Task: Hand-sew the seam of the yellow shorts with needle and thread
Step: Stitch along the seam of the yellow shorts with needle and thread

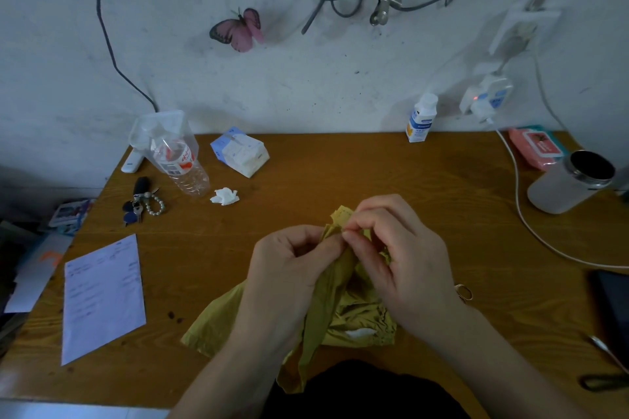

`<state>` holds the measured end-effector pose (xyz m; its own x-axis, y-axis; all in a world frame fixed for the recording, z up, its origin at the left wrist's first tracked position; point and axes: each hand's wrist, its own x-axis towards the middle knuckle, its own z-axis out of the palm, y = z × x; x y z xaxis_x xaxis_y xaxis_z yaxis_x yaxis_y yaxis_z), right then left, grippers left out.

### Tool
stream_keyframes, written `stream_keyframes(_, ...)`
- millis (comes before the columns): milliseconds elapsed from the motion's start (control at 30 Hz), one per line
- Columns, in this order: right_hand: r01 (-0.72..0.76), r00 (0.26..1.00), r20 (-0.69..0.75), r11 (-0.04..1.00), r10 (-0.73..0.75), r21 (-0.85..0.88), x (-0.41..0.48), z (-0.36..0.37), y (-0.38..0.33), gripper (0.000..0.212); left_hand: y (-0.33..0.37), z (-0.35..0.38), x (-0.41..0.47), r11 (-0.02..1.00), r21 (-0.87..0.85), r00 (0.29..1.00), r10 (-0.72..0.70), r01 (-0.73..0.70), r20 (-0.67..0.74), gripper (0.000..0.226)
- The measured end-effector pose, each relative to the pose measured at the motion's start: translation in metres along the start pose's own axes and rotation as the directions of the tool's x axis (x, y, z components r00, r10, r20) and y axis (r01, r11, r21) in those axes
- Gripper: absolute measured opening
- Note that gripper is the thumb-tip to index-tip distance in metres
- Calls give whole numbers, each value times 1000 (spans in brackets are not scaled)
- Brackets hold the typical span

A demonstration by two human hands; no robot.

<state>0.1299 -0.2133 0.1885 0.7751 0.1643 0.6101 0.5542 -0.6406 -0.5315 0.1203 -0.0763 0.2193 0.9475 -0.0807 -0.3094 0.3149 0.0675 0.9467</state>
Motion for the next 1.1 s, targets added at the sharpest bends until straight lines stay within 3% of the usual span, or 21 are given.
stream_keyframes(233, 2, 981, -192, 995, 17, 98, -4, 11, -7, 18, -2, 7, 2, 998, -20, 998, -58, 57, -21, 14)
stream_keyframes(500, -123, 990, -49, 983, 130, 136, -5, 13, 0, 21, -5, 3, 1, 1000, -10, 998, 22, -23, -60, 14)
stream_keyframes(633, -110, 993, -21, 988, 113, 111, -3, 11, -1, 22, -6, 3, 2, 999, 31, 997, 46, -44, -61, 14)
stream_keyframes(833, -51, 993, -102, 994, 61, 94, 0, 15, -6, 19, -5, 6, 3, 992, 126, 999, 31, -28, -23, 15)
stream_keyframes(967, -65, 979, -178, 985, 94, 159, -1, 19, -6, 17, -5, 8, 5, 996, 83, 999, 25, -21, -48, 16)
stream_keyframes(1100, -119, 980, -133, 968, 151, 220, -3, 19, -2, 15, -6, 6, 3, 1000, -6, 996, 19, -20, -88, 17)
